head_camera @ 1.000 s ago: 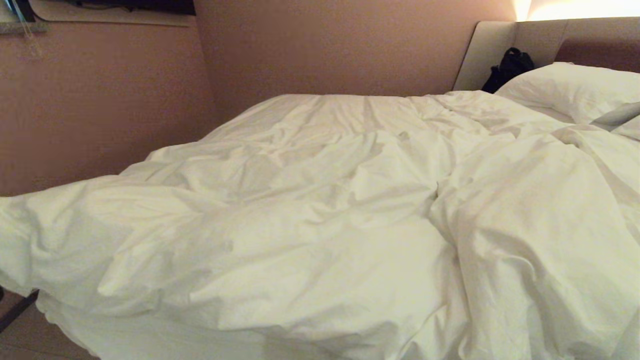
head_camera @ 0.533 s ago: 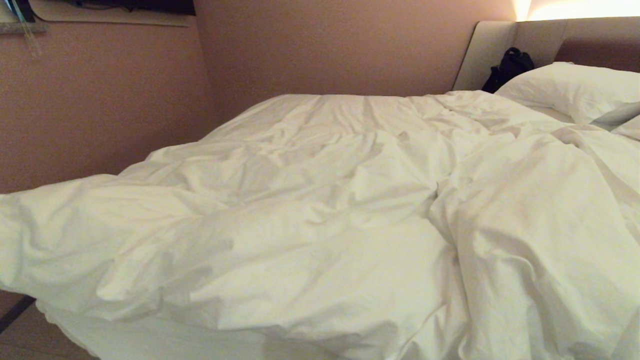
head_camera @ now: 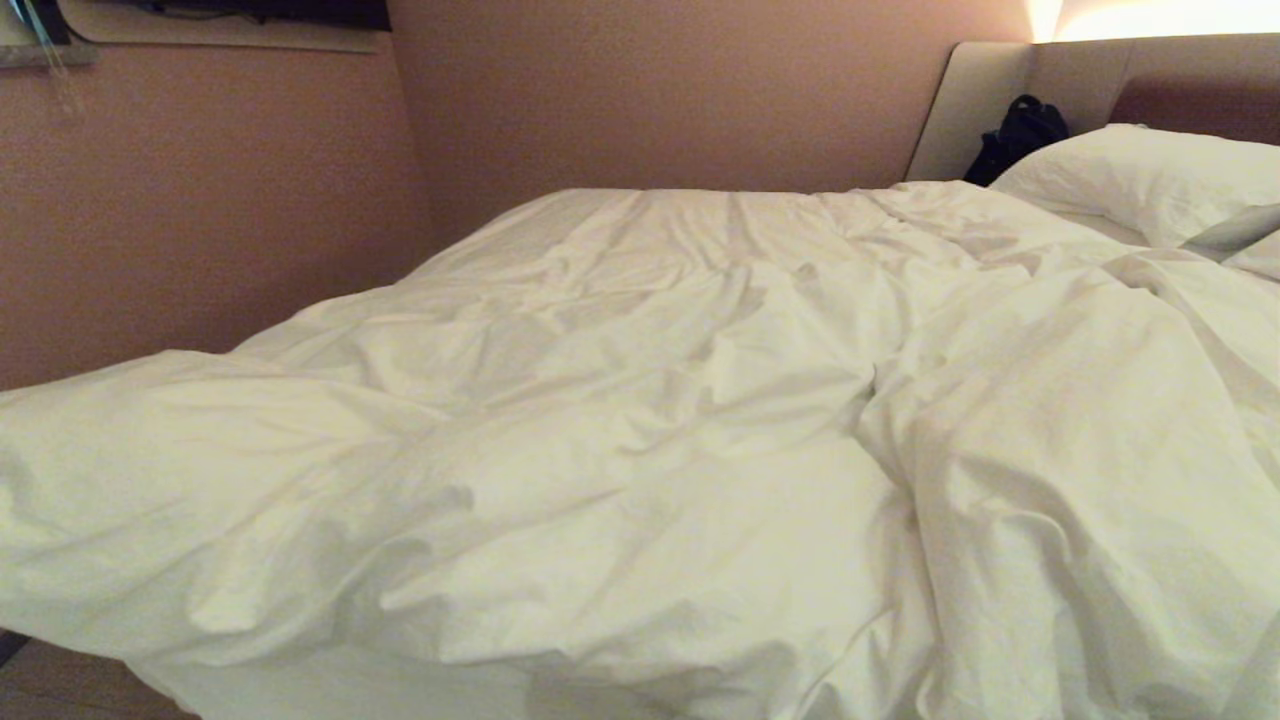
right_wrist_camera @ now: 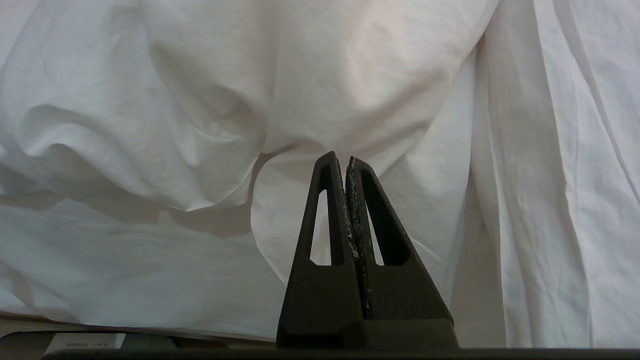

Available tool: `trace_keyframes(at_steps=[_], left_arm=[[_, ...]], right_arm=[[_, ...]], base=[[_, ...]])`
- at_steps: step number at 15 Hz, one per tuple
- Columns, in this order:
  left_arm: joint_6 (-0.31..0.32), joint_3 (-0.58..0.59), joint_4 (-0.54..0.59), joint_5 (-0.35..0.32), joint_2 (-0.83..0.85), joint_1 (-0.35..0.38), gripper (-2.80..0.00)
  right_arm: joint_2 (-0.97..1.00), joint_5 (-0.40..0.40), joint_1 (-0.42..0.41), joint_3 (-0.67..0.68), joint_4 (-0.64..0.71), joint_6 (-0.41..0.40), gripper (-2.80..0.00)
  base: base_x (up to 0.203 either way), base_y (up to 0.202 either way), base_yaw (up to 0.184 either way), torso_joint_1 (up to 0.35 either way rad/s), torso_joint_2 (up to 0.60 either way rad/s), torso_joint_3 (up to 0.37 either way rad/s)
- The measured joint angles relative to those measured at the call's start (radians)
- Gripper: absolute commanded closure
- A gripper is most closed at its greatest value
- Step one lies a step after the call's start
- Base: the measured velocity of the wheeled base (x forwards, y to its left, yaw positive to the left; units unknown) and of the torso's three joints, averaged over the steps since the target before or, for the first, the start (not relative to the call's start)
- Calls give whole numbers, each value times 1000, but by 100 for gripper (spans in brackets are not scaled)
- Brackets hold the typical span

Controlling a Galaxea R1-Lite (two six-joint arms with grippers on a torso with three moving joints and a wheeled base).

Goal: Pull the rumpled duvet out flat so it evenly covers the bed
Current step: Flatten the corners of the folded blanket

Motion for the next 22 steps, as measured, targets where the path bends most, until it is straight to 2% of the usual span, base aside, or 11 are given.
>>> trace_keyframes(at_steps=[3, 5, 9, 10, 13, 20, 22], left_arm=[[32, 10, 18, -5, -16, 81, 0], [36, 34, 82, -6, -39, 114, 0], [34, 87, 259, -7, -75, 136, 0], [33, 98, 272, -9, -77, 138, 0], [30, 100, 264, -11, -77, 158, 0], [7, -80, 252, -3, 39, 285, 0], [12, -98, 255, -5, 69, 317, 0]], right_arm=[[0, 0, 0, 0, 0, 0, 0], [0, 0, 0, 0, 0, 0, 0], [0, 0, 0, 0, 0, 0, 0], [0, 0, 0, 0, 0, 0, 0], [0, 0, 0, 0, 0, 0, 0], [0, 0, 0, 0, 0, 0, 0], [0, 0, 0, 0, 0, 0, 0]], base=[[0, 0, 0, 0, 0, 0], [0, 0, 0, 0, 0, 0], [0, 0, 0, 0, 0, 0], [0, 0, 0, 0, 0, 0], [0, 0, 0, 0, 0, 0], [0, 0, 0, 0, 0, 0], [0, 0, 0, 0, 0, 0]])
